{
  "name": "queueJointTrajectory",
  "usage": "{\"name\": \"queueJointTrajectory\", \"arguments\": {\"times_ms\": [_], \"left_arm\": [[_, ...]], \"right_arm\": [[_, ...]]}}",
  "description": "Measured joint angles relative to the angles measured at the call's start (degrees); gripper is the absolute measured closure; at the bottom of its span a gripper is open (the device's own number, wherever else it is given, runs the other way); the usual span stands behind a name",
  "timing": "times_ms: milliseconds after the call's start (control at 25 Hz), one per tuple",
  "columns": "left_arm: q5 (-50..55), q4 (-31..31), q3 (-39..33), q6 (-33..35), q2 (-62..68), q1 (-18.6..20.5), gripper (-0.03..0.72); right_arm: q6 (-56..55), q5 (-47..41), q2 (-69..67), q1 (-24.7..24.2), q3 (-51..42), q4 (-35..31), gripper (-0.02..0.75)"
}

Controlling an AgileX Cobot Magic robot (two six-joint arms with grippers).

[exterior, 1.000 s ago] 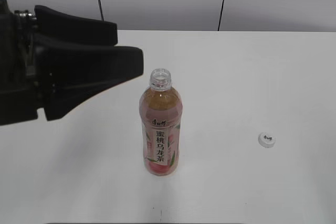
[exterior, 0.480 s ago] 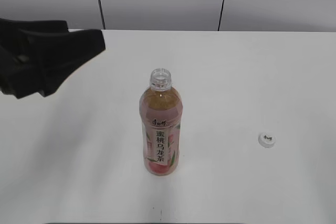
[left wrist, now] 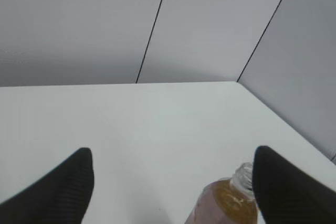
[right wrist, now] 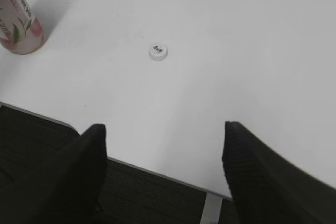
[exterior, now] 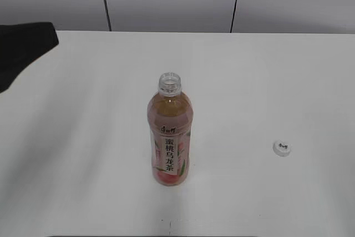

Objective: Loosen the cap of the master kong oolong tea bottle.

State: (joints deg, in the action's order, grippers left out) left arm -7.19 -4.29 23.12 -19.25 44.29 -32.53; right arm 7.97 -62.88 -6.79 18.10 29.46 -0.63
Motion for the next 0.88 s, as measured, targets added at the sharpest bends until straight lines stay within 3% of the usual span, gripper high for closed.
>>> {"name": "queueJointTrajectory", "arguments": {"times_ms": [120, 280, 520, 880], "left_arm": [[4.0, 8.4, 0.0, 6.5, -4.4, -1.8, 0.128], [12.4, 13.8, 0.0, 9.6, -10.8, -3.2, 0.129], [24.0, 15.5, 0.7, 11.4, -20.2, -3.4, 0.129], [45.2, 15.5, 9.8, 17.4, -27.8, -3.4, 0.129]], "right_arm": [[0.0, 0.0, 0.0, 0.0, 0.0, 0.3, 0.215], [0.0, 0.0, 0.0, 0.0, 0.0, 0.3, 0.215], [0.0, 0.0, 0.0, 0.0, 0.0, 0.3, 0.215], [0.0, 0.0, 0.0, 0.0, 0.0, 0.2, 0.215]]}}
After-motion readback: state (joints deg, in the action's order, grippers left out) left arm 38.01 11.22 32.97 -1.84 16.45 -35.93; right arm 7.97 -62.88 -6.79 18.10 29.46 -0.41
